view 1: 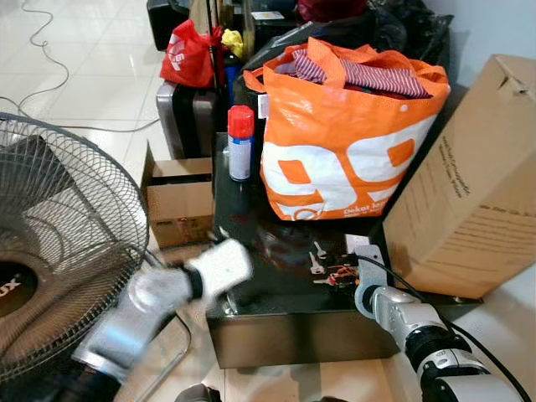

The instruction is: Hang keys on a hook

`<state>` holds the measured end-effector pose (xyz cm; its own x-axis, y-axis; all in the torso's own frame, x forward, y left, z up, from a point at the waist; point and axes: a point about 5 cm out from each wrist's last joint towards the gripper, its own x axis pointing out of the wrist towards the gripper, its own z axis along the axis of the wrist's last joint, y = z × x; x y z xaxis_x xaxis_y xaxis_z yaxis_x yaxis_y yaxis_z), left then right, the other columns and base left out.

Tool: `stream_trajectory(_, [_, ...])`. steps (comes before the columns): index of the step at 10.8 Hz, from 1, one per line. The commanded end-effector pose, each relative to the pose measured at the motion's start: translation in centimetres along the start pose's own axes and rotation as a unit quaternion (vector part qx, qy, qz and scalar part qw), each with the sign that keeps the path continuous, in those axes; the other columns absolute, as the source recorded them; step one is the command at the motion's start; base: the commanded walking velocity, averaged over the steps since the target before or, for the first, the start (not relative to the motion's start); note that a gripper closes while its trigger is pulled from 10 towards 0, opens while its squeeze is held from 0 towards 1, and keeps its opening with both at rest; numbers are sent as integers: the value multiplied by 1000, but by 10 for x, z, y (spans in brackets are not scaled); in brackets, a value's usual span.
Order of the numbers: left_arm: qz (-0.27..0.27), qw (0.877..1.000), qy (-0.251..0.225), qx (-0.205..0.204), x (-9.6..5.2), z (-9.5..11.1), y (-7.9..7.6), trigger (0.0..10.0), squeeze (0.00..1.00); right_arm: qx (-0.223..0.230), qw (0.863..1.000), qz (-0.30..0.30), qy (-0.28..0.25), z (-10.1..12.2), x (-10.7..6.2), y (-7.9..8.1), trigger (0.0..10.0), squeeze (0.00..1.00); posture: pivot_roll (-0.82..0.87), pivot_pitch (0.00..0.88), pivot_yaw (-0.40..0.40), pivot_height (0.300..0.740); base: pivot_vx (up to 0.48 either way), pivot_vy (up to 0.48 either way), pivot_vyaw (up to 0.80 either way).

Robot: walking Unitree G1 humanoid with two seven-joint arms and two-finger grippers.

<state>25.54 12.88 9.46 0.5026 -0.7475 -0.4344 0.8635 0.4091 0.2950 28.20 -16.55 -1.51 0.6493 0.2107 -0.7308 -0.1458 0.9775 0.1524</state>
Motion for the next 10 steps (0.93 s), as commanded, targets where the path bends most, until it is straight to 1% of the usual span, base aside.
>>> stream_trajectory(1, [-3, 1000, -6, -10, 4, -1, 0, 10000, 0, 4, 1000, 1, -2, -1, -1, -1, 10000, 0, -31, 28, -48, 740, 0, 0, 0])
stream_trajectory(2, [-28, 999, -16, -24, 9, -7, -3, 10000, 0, 2, 1000, 5, 0, -1, 0, 0, 10000, 0, -32, 29, -49, 740, 0, 0, 0])
stream_trajectory(3, [-43, 999, -11, -32, 10, -8, -8, 10000, 0, 2, 1000, 8, 0, -1, 0, 1, 10000, 0, -35, 34, -48, 740, 0, 0, 0])
stream_trajectory(5, [-40, 999, 3, -35, 11, -17, -8, 10000, 0, 0, 1000, 1, 6, -3, 1, 1, 10000, 0, -34, 51, -52, 740, 0, 0, 0])
stream_trajectory(6, [-39, 999, 7, -37, 9, -22, -9, 10000, 0, 12, 1000, 12, 3, -3, 0, 3, 10000, 0, -34, 55, -56, 740, 0, 0, 0])
stream_trajectory(7, [-36, 998, 10, -42, 6, -25, -9, 10000, 0, 26, 999, 29, -1, -2, -1, 5, 10000, 1000, -31, 58, -60, 740, 0, 0, 0])
stream_trajectory(9, [-32, 998, 13, -46, 3, -29, -10, 10000, 0, 32, 997, 68, -24, 3, -5, 7, 10000, 1000, -30, 62, -72, 740, 0, 0, 0])
stream_trajectory(10, [-32, 998, 14, -47, 3, -32, -11, 10000, 0, 34, 996, 72, -28, 4, -8, 4, 10000, 1000, -33, 62, -78, 740, 0, 0, 0])
